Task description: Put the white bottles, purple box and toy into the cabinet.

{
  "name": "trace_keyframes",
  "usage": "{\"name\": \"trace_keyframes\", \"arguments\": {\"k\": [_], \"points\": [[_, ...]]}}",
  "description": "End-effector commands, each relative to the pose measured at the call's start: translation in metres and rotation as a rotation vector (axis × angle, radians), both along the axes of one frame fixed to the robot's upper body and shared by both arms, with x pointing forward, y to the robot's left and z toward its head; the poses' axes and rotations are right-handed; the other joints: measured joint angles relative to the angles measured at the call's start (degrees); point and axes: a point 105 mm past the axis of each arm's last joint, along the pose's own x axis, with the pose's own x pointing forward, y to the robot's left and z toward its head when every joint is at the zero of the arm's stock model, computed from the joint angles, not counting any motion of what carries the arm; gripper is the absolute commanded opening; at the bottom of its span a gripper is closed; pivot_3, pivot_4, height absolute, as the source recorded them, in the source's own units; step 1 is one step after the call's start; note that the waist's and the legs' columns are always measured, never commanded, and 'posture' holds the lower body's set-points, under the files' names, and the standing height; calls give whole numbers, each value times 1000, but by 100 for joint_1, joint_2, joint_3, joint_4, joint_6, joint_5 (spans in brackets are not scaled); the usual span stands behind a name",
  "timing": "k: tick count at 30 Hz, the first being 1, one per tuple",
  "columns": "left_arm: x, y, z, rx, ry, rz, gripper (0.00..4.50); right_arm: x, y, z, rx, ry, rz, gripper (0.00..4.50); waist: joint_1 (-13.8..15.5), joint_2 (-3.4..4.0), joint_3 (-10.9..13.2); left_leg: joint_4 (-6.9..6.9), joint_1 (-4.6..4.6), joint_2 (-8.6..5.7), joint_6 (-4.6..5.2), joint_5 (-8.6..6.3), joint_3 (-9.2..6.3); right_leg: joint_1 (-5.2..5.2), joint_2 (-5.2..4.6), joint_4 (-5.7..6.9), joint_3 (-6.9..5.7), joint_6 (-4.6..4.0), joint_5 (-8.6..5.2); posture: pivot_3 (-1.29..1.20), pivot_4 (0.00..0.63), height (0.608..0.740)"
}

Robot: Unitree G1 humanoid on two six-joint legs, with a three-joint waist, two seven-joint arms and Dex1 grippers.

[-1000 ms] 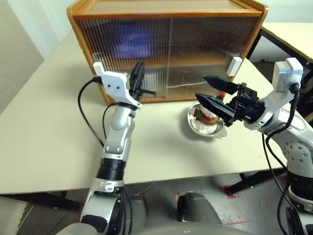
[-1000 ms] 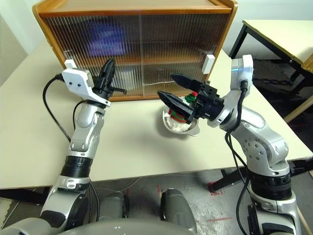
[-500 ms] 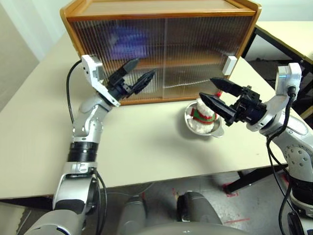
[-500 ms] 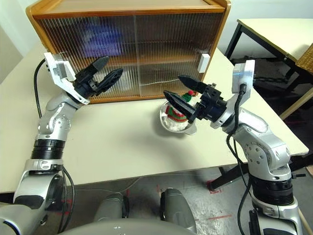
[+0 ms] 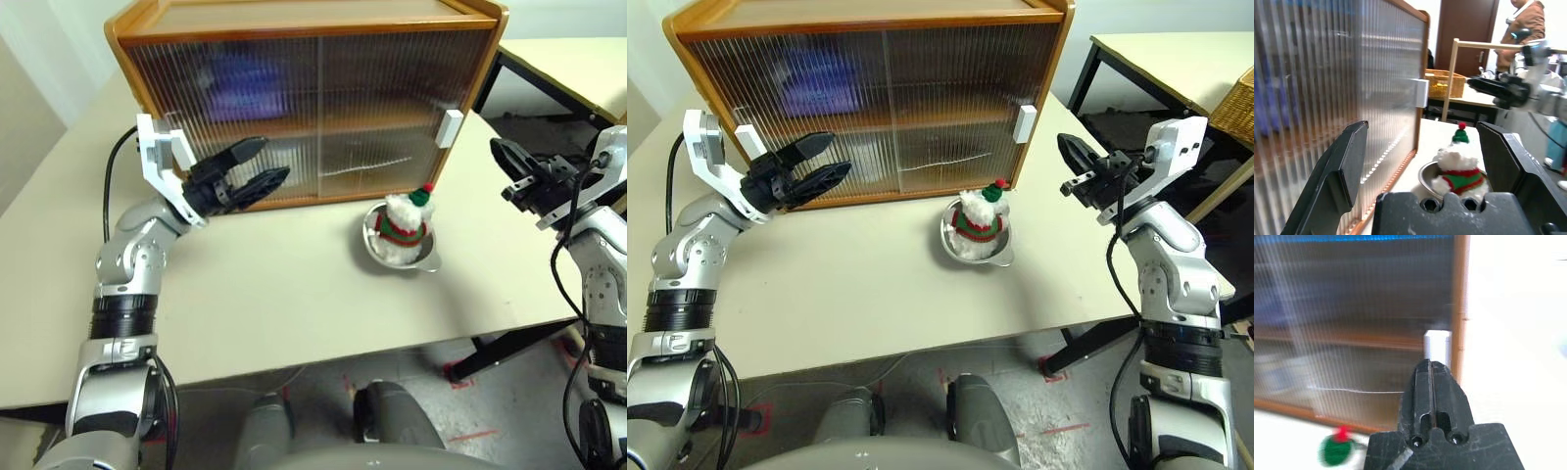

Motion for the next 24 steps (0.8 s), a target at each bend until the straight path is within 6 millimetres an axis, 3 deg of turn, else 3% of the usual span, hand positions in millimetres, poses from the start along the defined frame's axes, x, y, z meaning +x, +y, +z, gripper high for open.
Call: {"name": "trace_keyframes", "arguments": {"k": [1, 6, 10, 18, 24], "points": [[-6, -1, 5, 5, -4, -22, 4500, 13, -13, -9, -34, 5, -64, 23, -2, 0, 0, 0, 0, 0, 9, 6, 1, 0, 0, 0, 1, 0, 0, -65, 0, 740], [-7, -4, 4, 3, -16, -14, 4500, 41, -14, -13, 4, 10, -109, 23, -25, 4, 1, -2, 10, 0, 22, 13, 11, -1, 2, 14, 14, 0, 0, -45, 0, 740], [-7, -4, 5, -9, -20, 3, 4500, 56, 0, -10, 26, -2, -95, 23, -8, 5, 2, -2, 11, 0, 27, 16, 10, -2, 1, 22, 15, -1, 0, -32, 0, 740], [-10, -3, 3, -4, -24, 14, 4500, 66, 24, -25, 34, 31, -45, 23, 19, 7, 1, -2, 10, 0, 29, 18, 14, -4, 1, 24, 19, -1, 1, -15, 0, 740], [-12, -5, 5, -11, -34, 16, 4500, 68, 30, -30, 24, 42, -44, 23, 33, 8, 1, -1, 11, 0, 28, 17, 15, -4, 0, 27, 21, -1, 1, -15, 0, 740]]}}
